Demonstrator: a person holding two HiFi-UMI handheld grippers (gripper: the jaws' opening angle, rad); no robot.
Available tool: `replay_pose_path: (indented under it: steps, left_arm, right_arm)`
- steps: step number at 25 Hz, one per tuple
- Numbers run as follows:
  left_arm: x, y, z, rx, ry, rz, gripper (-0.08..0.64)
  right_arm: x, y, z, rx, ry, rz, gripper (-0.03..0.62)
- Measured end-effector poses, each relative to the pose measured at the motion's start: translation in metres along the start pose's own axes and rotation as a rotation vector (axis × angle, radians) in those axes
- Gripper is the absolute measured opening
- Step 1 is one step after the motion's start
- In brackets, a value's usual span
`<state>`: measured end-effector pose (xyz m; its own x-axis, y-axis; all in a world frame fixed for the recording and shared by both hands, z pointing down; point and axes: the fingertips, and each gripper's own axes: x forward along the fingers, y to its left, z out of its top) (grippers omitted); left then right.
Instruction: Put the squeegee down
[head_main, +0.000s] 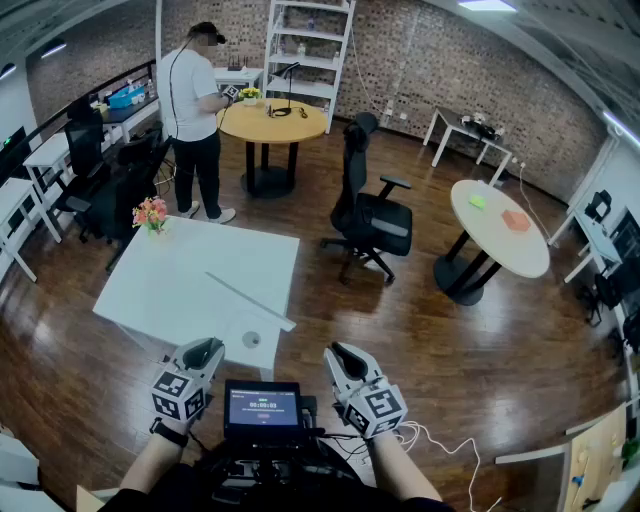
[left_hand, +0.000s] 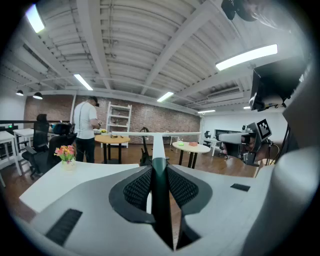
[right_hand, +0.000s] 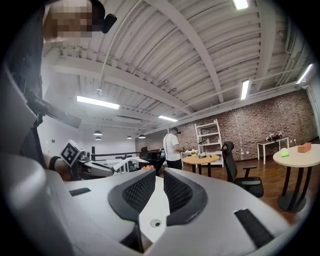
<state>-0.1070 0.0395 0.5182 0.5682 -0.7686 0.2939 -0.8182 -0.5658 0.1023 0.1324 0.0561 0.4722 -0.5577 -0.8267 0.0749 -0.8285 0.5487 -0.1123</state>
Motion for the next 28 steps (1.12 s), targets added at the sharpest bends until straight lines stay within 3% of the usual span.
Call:
replay_pose_path:
  steps: [4,10,16,28]
  left_arm:
    - [0.007,-0.003,0.001,0.004,-0.003,0.018,0.095]
    - [0.020,-0.010,0.006,0.000,0.000,0.039,0.095]
    - [0.029,-0.018,0.007,0.014,0.003,0.063,0.095]
    - [0.046,-0.007,0.010,0.018,0.011,0.095,0.095]
  right_arm:
    - [-0.008,-0.018,-0.005,0.019,-0.024,-0.011,0.077]
    - [-0.018,-0.017,-0.009,0.007,0.020,0.092,0.080]
    - [-0.028,-0.025,-0.016,0.028,0.020,0.123,0.084]
    - [-0.031,-0.055,-0.024,0.121,-0.011,0.062,0.084]
